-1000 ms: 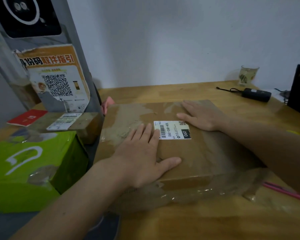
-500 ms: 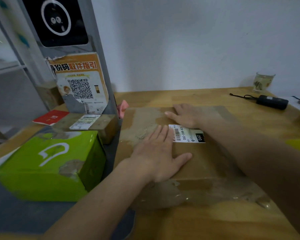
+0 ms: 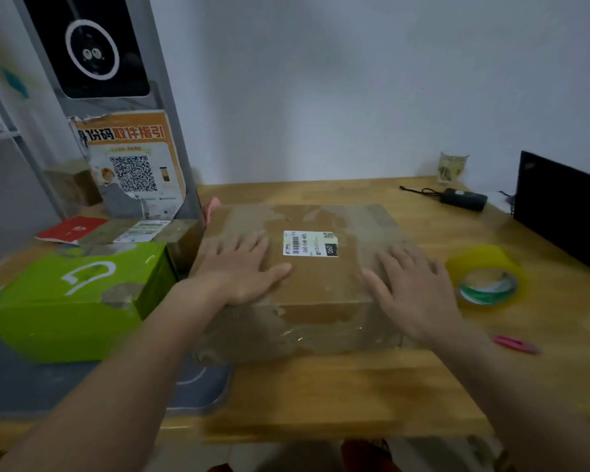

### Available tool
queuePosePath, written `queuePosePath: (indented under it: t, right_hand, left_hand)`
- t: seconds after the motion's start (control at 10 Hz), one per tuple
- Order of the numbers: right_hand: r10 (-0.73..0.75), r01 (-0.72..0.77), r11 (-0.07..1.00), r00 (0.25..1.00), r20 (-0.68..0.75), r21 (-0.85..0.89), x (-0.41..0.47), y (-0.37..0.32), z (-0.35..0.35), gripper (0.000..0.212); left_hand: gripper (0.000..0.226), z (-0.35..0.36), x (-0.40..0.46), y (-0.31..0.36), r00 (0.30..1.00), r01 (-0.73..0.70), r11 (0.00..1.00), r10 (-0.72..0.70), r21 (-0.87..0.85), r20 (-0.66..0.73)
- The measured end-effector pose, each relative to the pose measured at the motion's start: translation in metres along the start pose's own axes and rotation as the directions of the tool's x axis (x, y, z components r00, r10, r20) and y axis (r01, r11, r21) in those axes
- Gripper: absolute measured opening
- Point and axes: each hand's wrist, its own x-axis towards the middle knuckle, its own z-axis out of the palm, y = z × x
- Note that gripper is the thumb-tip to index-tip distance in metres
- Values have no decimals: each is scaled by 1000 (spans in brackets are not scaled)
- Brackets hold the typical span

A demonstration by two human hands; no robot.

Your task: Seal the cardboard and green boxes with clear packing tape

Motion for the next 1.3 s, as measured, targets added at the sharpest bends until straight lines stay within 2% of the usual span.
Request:
queuePosePath:
  t: [0.1, 0.2, 0.3, 0.4, 0.5, 0.6, 0.8, 0.9, 1.0, 1.1, 1.2, 1.3]
  right_hand:
    - [4, 5, 998, 989, -148, 64, -4, -4, 5, 82]
    - [80, -46, 987, 971, -227, 151, -9, 5, 5, 69]
    - [336, -223, 866, 923, -189, 448, -26, 15, 9, 65]
    - [402, -286, 663, 916, -7, 692, -32, 11, 8, 66]
    - [350, -244, 665, 937, -6, 706, -17, 8, -2, 74]
    - [297, -204, 677, 955, -8, 707, 10, 4, -13, 81]
    - [301, -302, 749, 948, 104, 590, 65, -3, 6, 82]
    - [307, -287, 767, 950, 64, 573, 70, 0, 21, 79]
    - [304, -290, 829, 951, 50, 479, 68, 1, 24, 80]
    - [298, -309, 879, 951, 86, 364, 70, -2, 22, 82]
    - [318, -360, 888, 930, 185, 286, 74, -9, 11, 81]
    - [271, -328, 778, 945, 184, 536, 83, -24, -36, 64]
  left_hand:
    - [91, 7, -42, 16, 977, -210, 978, 210, 21, -19]
    - [97, 24, -76, 5, 953, -156, 986, 134, -58, -272]
    - [114, 38, -92, -16, 896, 76, 879, -267, -471, -354]
    - [110, 45, -91, -19, 883, 145, 664, -421, -734, -206]
    - [91, 36, -76, -18, 862, 71, 691, -405, -719, -304]
    - [79, 21, -48, -17, 852, 29, 668, -405, -744, -331]
    - [47, 35, 10, -5, 841, 123, 560, -497, -820, -214]
    - [38, 47, 20, -5, 826, 136, 569, -517, -811, -225]
    - [40, 45, 23, -6, 836, 154, 574, -509, -804, -203]
    - [43, 33, 27, -10, 861, 213, 566, -494, -797, -120]
    - [46, 8, 33, -17, 911, 255, 539, -412, -803, 13]
    - [56, -37, 34, -24, 924, 227, 507, -381, -832, 19]
